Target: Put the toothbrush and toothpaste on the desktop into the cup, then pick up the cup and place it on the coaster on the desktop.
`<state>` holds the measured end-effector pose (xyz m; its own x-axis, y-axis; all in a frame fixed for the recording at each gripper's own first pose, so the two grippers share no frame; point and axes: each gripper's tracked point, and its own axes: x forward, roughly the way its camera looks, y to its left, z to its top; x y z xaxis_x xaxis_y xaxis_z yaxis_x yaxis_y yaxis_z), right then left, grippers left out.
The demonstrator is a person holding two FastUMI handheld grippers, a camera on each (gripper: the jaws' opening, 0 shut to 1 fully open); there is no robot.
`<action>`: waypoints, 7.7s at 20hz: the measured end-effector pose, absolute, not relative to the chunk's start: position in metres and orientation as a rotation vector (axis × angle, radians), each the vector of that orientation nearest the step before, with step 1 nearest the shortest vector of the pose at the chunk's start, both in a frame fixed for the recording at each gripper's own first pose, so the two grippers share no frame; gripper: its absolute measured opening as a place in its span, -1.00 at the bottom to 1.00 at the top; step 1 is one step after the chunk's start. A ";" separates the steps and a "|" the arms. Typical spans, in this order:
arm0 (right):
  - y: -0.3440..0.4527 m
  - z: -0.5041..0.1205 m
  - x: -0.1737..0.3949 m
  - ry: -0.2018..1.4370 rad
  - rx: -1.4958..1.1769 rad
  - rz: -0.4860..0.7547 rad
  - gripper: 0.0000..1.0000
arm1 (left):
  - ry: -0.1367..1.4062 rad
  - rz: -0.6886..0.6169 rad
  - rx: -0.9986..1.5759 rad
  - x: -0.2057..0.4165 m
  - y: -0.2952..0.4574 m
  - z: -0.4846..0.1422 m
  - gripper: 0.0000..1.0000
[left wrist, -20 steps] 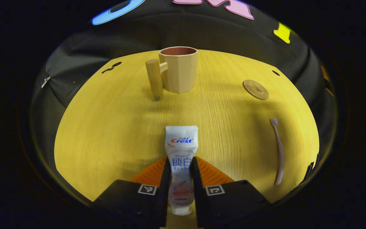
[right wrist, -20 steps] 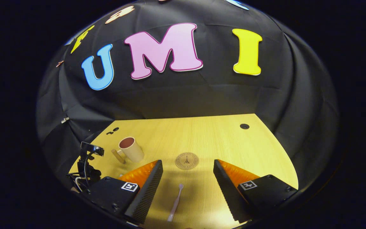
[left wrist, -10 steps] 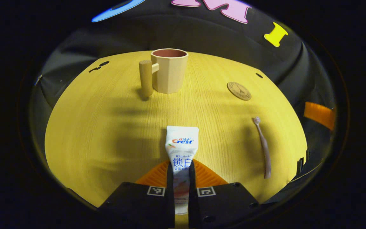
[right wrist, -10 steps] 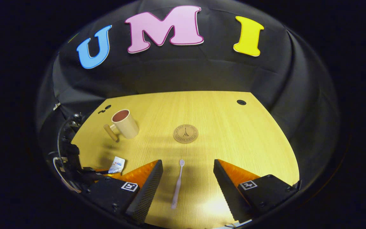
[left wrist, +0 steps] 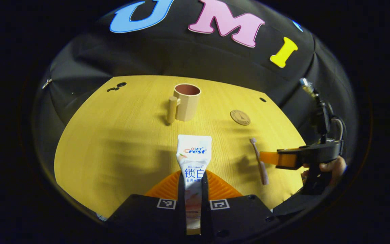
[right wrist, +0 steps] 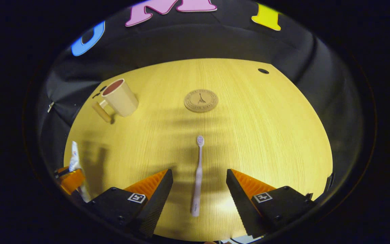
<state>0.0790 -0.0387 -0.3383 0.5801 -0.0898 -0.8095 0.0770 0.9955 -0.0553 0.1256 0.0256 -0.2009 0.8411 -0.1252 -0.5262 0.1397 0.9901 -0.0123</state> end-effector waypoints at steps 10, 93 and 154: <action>-0.034 -0.368 0.080 1.022 -0.018 -0.117 0.84 | 0.556 -0.084 -0.009 0.097 0.050 -0.204 -0.57; 0.079 -0.186 0.234 0.534 0.118 0.440 -0.90 | 0.205 0.196 -0.092 0.137 0.044 -0.146 0.95; -0.167 -0.230 0.237 0.278 0.242 -0.077 0.96 | 0.703 -0.157 0.137 0.346 0.057 -0.189 0.86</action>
